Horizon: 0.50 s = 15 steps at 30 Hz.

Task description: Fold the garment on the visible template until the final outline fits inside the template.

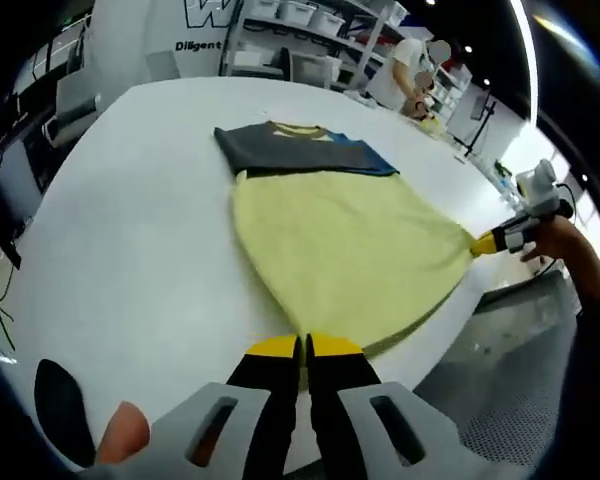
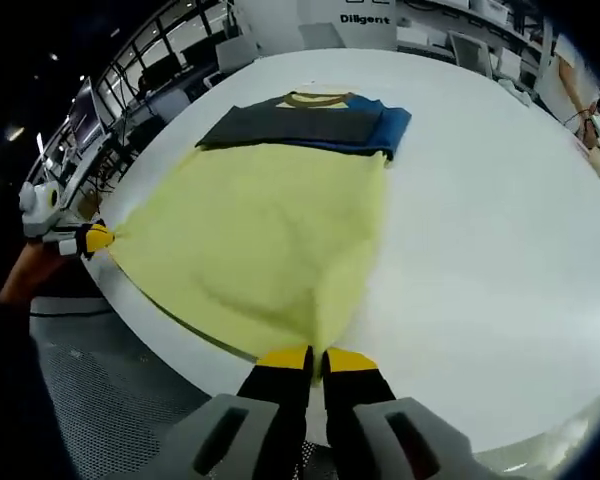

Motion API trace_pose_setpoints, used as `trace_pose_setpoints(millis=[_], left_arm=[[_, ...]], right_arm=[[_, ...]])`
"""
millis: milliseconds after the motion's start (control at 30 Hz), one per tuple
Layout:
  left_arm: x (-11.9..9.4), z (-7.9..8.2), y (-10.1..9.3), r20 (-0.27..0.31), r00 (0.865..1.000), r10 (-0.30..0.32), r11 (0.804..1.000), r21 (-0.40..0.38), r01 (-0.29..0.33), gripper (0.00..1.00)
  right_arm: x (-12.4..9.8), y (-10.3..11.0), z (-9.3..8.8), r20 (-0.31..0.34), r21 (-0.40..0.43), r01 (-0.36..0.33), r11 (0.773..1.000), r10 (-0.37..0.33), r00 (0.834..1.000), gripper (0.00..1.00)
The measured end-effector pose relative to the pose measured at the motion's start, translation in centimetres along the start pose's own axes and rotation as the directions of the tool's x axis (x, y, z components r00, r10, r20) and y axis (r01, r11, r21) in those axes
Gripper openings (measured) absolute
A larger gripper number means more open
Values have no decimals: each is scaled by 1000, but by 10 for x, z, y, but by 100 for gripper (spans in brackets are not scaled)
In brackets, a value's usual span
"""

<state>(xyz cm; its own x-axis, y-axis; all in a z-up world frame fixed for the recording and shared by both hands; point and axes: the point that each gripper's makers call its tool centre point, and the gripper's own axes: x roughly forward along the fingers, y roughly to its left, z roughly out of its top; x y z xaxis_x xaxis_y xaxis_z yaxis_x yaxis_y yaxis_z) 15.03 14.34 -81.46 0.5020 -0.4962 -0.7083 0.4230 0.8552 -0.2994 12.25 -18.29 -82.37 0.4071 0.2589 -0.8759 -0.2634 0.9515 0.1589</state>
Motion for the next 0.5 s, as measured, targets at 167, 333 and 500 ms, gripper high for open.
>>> trace_pose_setpoints(millis=[167, 333, 500], left_arm=[[-6, 22, -2, 59, 998, -3, 1000, 2, 3, 0], [-10, 45, -5, 105, 995, -5, 1000, 16, 3, 0], [-12, 69, 1, 150, 989, -3, 1000, 15, 1, 0]], right_arm=[[-11, -5, 17, 48, 1, 15, 1000, -15, 999, 0], [-21, -7, 37, 103, 11, 13, 1000, -14, 995, 0], [-28, -11, 55, 141, 30, 9, 1000, -13, 990, 0]])
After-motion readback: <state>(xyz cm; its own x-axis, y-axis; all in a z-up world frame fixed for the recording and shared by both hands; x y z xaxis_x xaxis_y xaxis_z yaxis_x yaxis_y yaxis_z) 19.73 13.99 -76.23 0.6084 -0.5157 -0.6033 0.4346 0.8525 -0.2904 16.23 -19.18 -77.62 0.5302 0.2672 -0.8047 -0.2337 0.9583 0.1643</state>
